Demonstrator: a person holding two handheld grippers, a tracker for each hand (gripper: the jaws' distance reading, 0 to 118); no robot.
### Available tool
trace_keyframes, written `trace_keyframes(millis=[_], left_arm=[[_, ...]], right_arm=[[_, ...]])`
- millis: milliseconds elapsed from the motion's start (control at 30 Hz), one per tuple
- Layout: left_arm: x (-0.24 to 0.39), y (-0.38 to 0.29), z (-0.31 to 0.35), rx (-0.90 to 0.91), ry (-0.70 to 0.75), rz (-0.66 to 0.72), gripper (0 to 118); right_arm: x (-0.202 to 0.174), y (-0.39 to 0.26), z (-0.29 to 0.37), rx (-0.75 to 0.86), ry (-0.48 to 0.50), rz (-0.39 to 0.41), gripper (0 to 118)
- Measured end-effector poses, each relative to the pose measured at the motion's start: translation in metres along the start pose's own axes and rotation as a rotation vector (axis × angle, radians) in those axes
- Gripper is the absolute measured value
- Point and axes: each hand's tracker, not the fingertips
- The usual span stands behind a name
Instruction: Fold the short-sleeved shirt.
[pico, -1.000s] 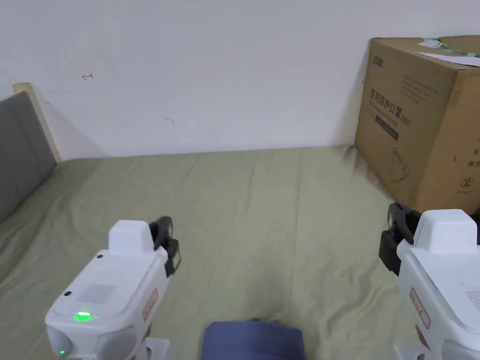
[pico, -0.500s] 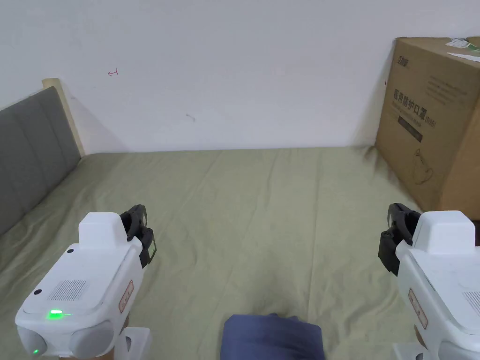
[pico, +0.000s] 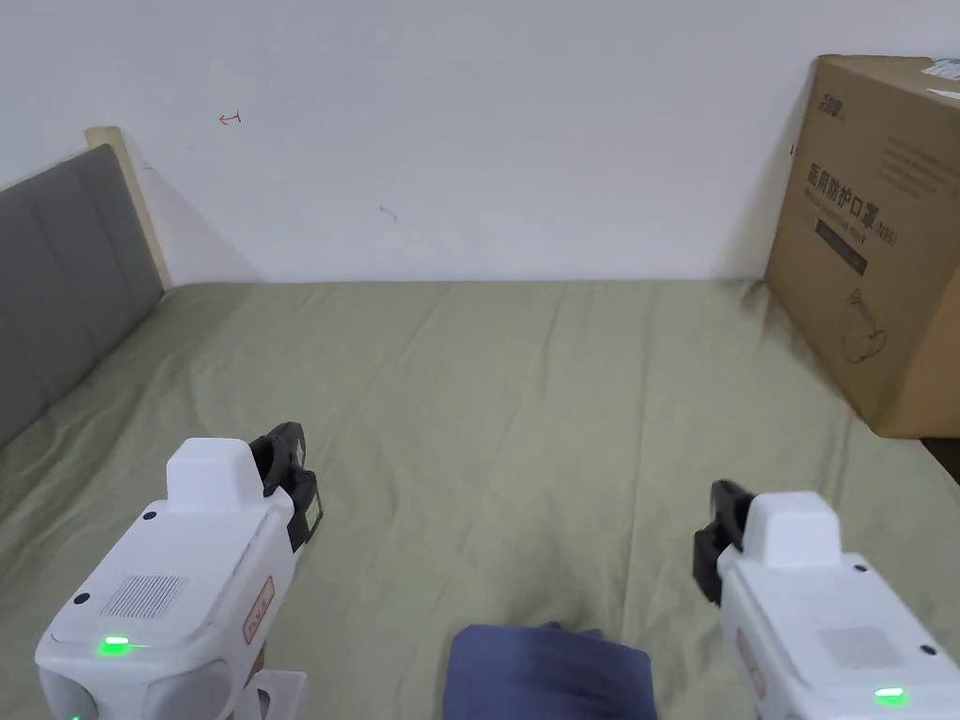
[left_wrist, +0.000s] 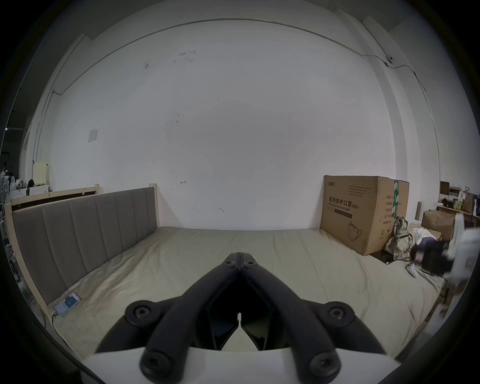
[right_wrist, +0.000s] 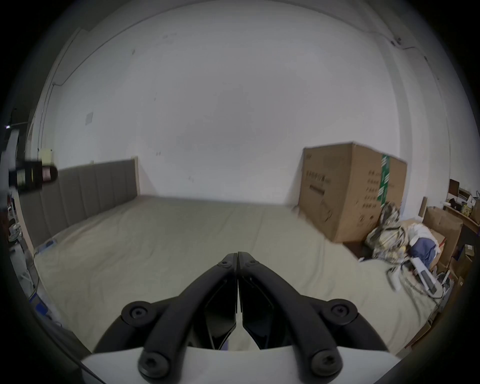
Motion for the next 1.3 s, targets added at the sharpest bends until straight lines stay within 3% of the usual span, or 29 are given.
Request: trace_keyframes(millis=[433, 567, 667, 700, 767, 867, 900, 933, 1167, 1200, 1233, 1300], left_arm=[[-0.019, -0.038, -0.023, -0.116, 0.011, 0.021, 0], [-0.023, -0.054, -0.030, -0.198, -0.012, 0.075, 0], [-0.024, -0.070, -0.038, -0.307, -0.082, 0.168, 4], [-0.024, -0.077, -0.042, -0.357, -0.100, 0.219, 8], [-0.021, -0.095, -0.052, -0.473, -0.140, 0.337, 34], [-0.012, -0.129, -0.074, -0.691, -0.249, 0.511, 103], [-0.007, -0.140, -0.082, -0.756, -0.280, 0.531, 114], [0.001, -0.153, -0.089, -0.820, -0.312, 0.555, 116], [0.032, -0.209, -0.117, -0.989, -0.366, 0.522, 113], [0.034, -0.213, -0.117, -0.994, -0.392, 0.514, 105], [0.037, -0.214, -0.116, -0.996, -0.414, 0.510, 87], [0.039, -0.215, -0.114, -0.981, -0.454, 0.522, 66]], right_arm=[[-0.066, -0.147, -0.064, -0.346, 0.130, 0.072, 0], [-0.071, -0.179, -0.079, -0.448, 0.141, 0.064, 0], [-0.067, -0.185, -0.080, -0.422, 0.140, 0.029, 0], [-0.066, -0.184, -0.081, -0.429, 0.146, 0.022, 0], [-0.063, -0.185, -0.079, -0.428, 0.148, -0.004, 0], [-0.064, -0.184, -0.078, -0.425, 0.156, 0.011, 0], [-0.063, -0.184, -0.078, -0.425, 0.157, 0.012, 0], [-0.062, -0.183, -0.079, -0.429, 0.159, 0.005, 0], [-0.060, -0.180, -0.078, -0.444, 0.165, -0.014, 0], [-0.060, -0.180, -0.078, -0.446, 0.167, -0.014, 0], [-0.060, -0.180, -0.079, -0.448, 0.168, -0.017, 0], [-0.059, -0.178, -0.079, -0.454, 0.172, -0.012, 0]])
